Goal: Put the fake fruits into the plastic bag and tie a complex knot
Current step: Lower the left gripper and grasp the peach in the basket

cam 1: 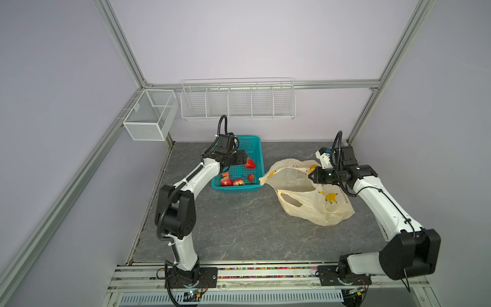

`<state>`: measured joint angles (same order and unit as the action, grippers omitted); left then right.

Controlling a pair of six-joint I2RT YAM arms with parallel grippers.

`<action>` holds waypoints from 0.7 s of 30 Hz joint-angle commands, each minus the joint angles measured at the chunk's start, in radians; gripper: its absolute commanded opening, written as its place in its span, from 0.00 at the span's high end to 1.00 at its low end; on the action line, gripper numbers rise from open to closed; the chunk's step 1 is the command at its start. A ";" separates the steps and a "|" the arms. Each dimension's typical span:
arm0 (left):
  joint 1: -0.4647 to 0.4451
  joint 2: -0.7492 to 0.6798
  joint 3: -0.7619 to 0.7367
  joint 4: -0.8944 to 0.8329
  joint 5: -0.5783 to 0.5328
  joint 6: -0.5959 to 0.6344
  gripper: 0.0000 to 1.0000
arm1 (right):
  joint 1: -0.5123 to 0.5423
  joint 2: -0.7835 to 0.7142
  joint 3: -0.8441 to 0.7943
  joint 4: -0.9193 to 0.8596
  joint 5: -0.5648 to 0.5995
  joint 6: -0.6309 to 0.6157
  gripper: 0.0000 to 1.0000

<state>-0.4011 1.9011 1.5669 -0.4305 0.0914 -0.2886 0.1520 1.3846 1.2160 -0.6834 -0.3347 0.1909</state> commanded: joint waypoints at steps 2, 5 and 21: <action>0.013 0.196 0.234 -0.166 0.065 0.065 0.23 | -0.003 0.009 -0.009 0.022 -0.026 0.000 0.93; 0.015 0.336 0.386 -0.240 0.084 0.063 0.23 | -0.005 0.009 -0.011 0.024 -0.026 -0.001 0.93; 0.016 0.537 0.570 -0.288 0.190 0.049 0.23 | -0.008 0.006 -0.024 0.028 -0.021 -0.010 0.93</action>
<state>-0.3908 2.3993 2.0972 -0.6991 0.2543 -0.2409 0.1501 1.3884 1.2137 -0.6697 -0.3412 0.1902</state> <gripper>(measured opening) 0.767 0.071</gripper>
